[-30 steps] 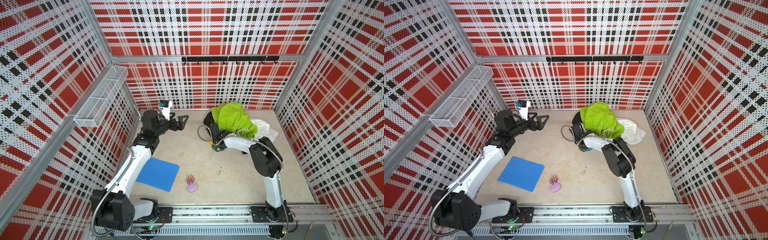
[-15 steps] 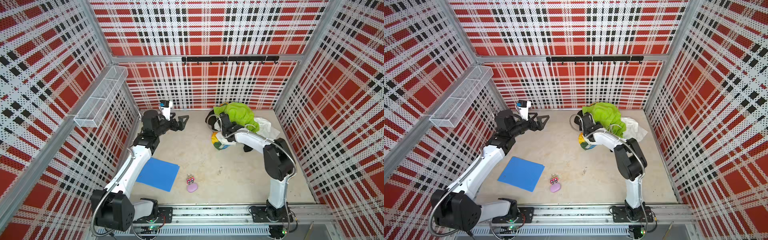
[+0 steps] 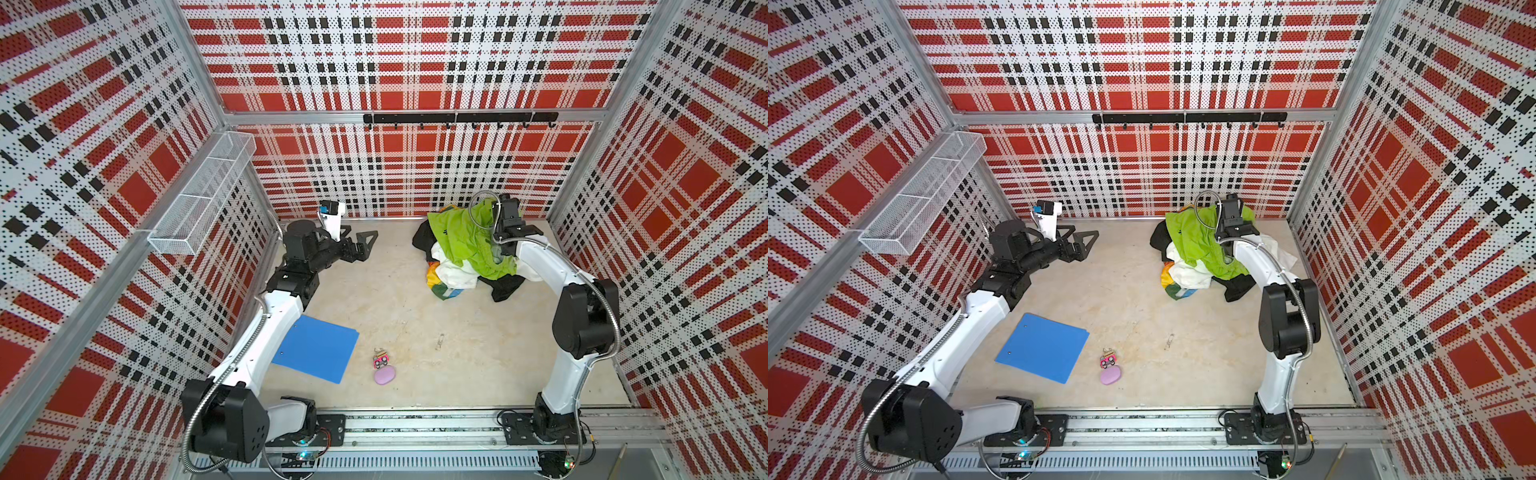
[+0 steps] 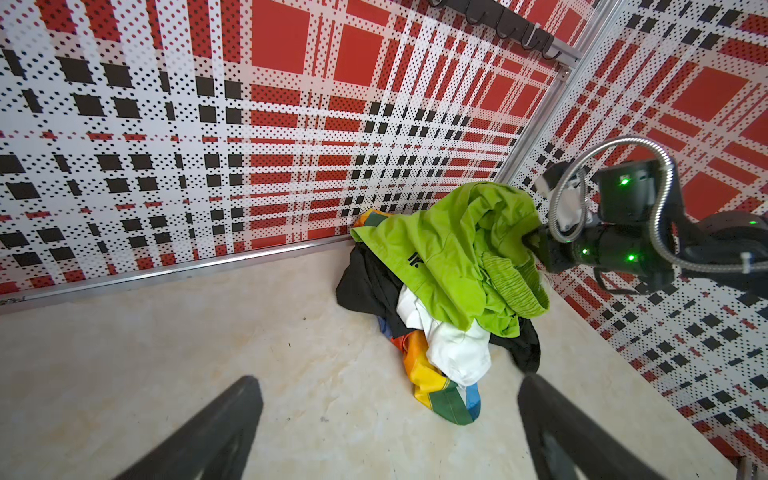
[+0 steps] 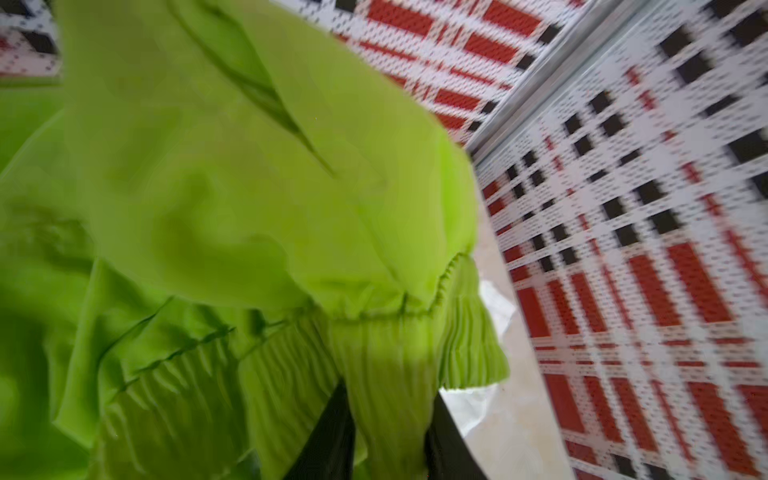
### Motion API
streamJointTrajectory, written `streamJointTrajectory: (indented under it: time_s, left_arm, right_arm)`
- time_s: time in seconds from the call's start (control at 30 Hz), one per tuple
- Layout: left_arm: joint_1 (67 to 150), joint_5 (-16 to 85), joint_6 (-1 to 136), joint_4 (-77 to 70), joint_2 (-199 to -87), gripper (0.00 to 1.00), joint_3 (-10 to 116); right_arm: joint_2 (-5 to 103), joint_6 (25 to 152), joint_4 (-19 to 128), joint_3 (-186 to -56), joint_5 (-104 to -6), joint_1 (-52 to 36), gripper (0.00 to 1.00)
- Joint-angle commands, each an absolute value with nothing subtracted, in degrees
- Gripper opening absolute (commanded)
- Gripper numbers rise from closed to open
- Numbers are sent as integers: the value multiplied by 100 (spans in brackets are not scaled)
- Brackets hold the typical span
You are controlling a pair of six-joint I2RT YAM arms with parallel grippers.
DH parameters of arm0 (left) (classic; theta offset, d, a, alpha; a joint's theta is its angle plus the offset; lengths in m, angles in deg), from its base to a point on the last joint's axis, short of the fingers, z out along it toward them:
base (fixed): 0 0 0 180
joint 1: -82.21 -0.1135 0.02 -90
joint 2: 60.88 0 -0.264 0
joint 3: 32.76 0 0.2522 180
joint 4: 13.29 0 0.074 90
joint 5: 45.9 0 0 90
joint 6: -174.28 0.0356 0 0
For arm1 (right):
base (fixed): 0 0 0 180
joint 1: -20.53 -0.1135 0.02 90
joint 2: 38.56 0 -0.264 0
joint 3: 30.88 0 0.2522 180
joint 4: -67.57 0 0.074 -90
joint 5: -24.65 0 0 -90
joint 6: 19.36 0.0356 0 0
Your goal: Pick out a specific cloth from the pile
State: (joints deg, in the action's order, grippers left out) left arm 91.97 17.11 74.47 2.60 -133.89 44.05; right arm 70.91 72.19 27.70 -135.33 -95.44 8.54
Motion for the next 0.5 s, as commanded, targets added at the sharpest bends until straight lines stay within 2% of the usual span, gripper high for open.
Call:
streamJointTrajectory:
  time_s: [0.0,0.13,0.2,0.33,0.47]
  left_arm:
    - [9231,1626,7474,185,-13364,99,4448]
    - [9230,1637,7483,182,-13373,99,4446]
    - [9223,1603,7470,181,-13390,99,4463]
    - [9192,1569,7444,187,-13375,99,4481]
    - [9189,1570,7440,174,-13358,99,4472]
  right_arm:
    - [7291,7554,2744,-13296,-8945,769,49]
    - [6460,7842,3035,-12703,-9147,627,87]
    - [5957,7797,3265,-12375,-9253,486,97]
    - [5297,7908,3049,-12145,-9446,192,100]
    - [5049,7910,3096,-12070,-9088,-188,100]
